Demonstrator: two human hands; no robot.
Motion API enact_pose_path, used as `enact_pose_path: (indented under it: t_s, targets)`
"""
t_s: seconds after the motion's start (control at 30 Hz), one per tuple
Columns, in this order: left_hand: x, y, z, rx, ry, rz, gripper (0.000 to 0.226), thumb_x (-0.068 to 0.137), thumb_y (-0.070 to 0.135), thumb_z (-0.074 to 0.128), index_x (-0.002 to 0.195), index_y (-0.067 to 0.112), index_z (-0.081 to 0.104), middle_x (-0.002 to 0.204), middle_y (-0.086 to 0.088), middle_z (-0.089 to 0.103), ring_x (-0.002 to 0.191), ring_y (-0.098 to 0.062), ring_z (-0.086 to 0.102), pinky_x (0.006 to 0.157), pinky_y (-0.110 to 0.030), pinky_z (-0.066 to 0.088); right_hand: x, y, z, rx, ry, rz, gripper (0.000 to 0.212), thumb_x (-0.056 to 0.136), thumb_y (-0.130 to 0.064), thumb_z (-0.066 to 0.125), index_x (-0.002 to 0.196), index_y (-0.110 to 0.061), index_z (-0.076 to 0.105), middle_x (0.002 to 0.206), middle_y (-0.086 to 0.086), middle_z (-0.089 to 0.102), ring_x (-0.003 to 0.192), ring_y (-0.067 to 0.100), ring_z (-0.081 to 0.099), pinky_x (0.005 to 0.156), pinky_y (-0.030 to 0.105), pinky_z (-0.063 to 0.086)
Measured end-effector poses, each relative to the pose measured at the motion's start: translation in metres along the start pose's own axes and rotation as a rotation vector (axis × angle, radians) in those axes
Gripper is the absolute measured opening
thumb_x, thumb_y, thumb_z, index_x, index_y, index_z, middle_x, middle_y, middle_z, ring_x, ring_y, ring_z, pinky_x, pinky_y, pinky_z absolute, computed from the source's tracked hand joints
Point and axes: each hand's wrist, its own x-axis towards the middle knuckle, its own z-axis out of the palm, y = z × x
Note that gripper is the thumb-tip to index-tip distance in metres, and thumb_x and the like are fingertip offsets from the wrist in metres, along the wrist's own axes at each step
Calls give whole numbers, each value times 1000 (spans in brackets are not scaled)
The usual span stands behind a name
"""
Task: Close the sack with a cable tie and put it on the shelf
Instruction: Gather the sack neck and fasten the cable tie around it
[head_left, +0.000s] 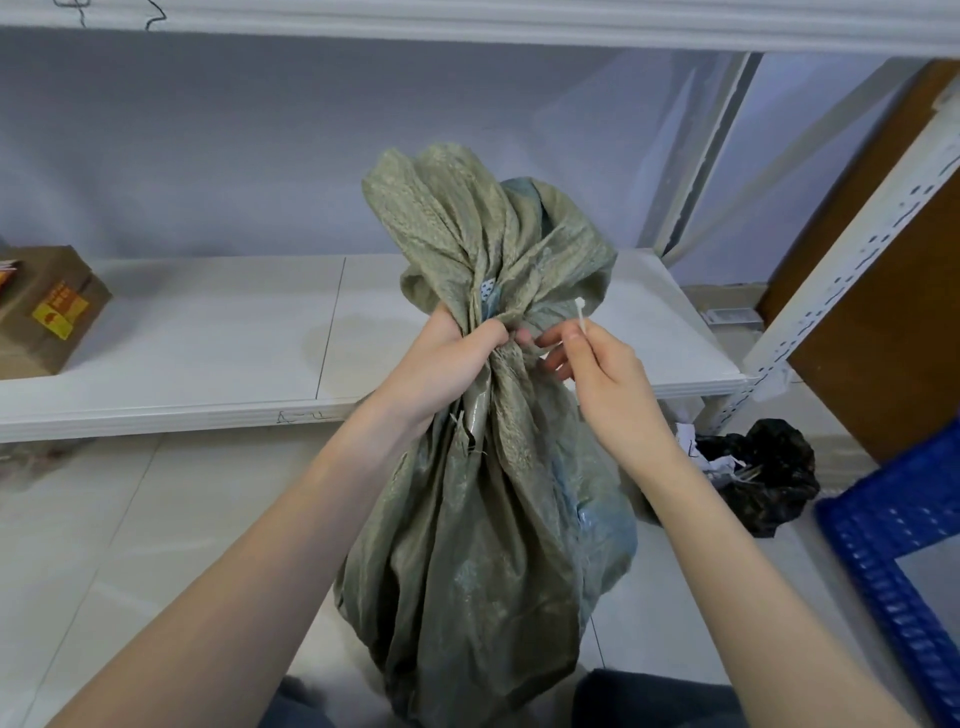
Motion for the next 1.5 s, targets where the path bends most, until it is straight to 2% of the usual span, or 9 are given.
enact_pose_path:
  t_s: [0.13,0.2,0.33,0.47,0.6,0.7,0.8,1.2,1.5]
  targets:
    - [2,-5,4,-29,79,-58,12,78,16,51,85,12,60,91,2,61,85,-11,57,74,-21,44,-2,-2,3,-54,39,-44,31,99,-23,32,94,-20,63,91,-1,56,97,16,52,89,28,38]
    - [1,-5,3,-63,59,-124,39,71,25,54,104,4,57,95,1,59,89,-15,56,77,-28,43,-3,-3,3,-131,57,-27,33,99,-28,32,99,-20,64,90,-4,45,102,17,44,85,25,30]
    - [-2,-4,4,-41,18,-24,36,78,2,63,113,7,58,88,8,66,85,-4,64,78,-19,50,-3,-5,0,-302,150,-110,34,99,-31,32,94,-14,61,87,8,55,90,25,49,80,39,39]
    - [-5,-4,9,5,178,37,28,83,3,65,99,26,65,92,18,68,85,10,61,74,-7,48,-1,-3,0,-247,243,-155,30,97,-24,40,93,-5,63,87,13,61,80,26,54,70,34,38]
    - [-4,-3,11,32,246,36,19,91,14,58,76,10,69,68,12,71,75,7,65,71,-15,45,0,-6,-2,-232,308,-163,30,97,-24,41,89,-7,65,84,12,62,74,22,53,63,27,30]
    - [-3,-6,12,6,227,68,21,92,14,53,89,19,73,95,8,74,99,-5,66,95,-31,48,1,-9,-1,-200,240,-144,29,97,-23,42,89,-12,67,84,4,62,77,22,58,64,25,36]
    - [-4,-5,14,1,232,112,29,93,11,52,119,16,63,122,7,66,116,-3,57,103,-23,43,-2,-14,7,-180,154,-154,20,94,-19,46,93,-13,66,81,-3,65,80,17,62,66,24,42]
    - [-8,-1,6,310,152,162,26,96,32,49,117,26,63,119,10,65,116,-6,54,94,-21,42,-6,-23,23,-31,126,-204,22,89,-9,54,73,-23,46,44,-18,52,53,-6,52,51,8,34]
    - [-1,-2,-2,266,51,13,36,93,46,40,119,30,58,128,11,59,122,-7,50,109,-34,36,-16,-31,23,180,-105,-128,9,91,-22,55,88,-14,50,72,-12,58,66,-6,52,61,8,37]
